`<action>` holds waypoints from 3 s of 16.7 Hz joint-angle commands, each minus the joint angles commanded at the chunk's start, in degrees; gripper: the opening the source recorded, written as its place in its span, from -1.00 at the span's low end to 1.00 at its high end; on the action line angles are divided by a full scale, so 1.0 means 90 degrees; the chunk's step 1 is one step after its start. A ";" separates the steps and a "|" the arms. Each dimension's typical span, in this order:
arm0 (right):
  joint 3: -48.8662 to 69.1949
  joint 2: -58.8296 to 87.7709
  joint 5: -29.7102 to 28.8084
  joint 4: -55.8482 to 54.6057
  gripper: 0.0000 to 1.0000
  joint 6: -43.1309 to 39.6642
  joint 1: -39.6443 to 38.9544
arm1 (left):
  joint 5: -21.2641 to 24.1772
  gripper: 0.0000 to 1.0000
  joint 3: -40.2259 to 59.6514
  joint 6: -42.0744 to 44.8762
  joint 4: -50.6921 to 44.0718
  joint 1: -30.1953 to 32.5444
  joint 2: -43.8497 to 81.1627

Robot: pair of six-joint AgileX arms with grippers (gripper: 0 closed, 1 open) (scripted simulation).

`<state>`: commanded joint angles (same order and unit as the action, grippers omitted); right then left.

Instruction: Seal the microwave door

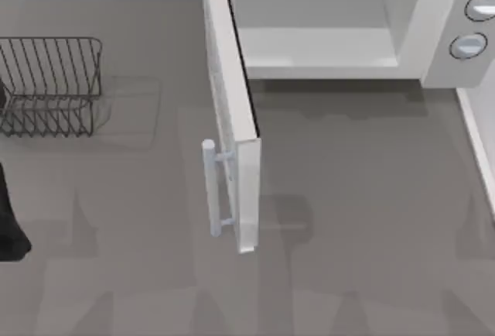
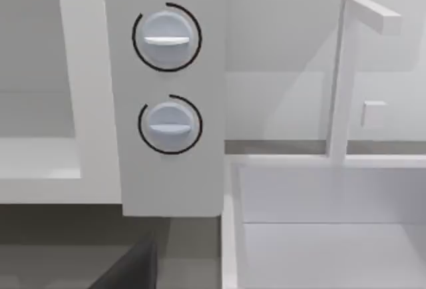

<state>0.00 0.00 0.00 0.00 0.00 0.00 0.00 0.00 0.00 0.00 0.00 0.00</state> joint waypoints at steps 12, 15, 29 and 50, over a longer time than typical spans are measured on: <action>0.0000 0.0000 0.0000 0.0000 1.00 0.0000 0.0000 | 0.0224 1.00 0.1828 0.0846 -0.1918 0.0290 0.2368; 0.0000 0.0000 0.0000 0.0000 1.00 0.0000 0.0000 | 0.0394 1.00 0.2917 0.1370 -0.3057 0.0482 0.3721; 0.0000 0.0000 0.0000 0.0000 1.00 0.0000 0.0000 | 0.2003 1.00 0.9892 0.4768 -0.8372 0.1897 1.0140; 0.0000 0.0000 0.0000 0.0000 1.00 0.0000 0.0000 | 0.2767 1.00 1.2042 0.5815 -0.8513 0.2765 1.1521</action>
<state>0.00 0.00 0.00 0.00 0.00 0.00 24.90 108.38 52.33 -76.62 24.88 103.69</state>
